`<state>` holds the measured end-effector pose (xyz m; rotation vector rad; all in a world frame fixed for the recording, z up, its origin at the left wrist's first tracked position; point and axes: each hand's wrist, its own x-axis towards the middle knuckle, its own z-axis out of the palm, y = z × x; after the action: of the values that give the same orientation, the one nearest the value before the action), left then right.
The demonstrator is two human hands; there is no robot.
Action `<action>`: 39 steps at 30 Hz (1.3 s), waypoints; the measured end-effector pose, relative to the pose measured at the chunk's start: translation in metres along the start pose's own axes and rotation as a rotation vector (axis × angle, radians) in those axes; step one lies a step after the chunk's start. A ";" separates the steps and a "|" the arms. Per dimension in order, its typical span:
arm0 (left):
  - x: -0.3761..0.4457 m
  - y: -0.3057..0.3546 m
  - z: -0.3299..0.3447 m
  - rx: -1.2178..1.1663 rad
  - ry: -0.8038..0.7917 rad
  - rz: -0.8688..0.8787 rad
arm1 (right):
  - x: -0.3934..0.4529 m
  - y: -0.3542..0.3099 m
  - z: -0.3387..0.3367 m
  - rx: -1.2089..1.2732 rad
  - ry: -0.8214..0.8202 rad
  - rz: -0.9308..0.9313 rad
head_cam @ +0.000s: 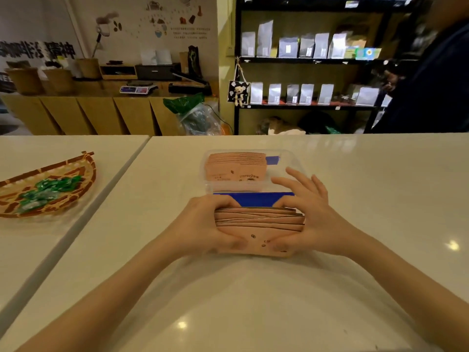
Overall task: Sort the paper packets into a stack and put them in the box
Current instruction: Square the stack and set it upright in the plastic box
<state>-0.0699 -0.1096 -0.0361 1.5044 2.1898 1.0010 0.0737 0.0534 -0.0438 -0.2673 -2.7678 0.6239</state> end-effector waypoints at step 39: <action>-0.011 -0.026 0.019 -0.008 0.062 -0.116 | -0.019 0.017 0.012 -0.175 0.141 0.069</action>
<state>-0.0715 -0.1180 -0.0691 1.3425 2.2841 1.0300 0.0901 0.0590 -0.0665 -0.4286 -2.6882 0.3629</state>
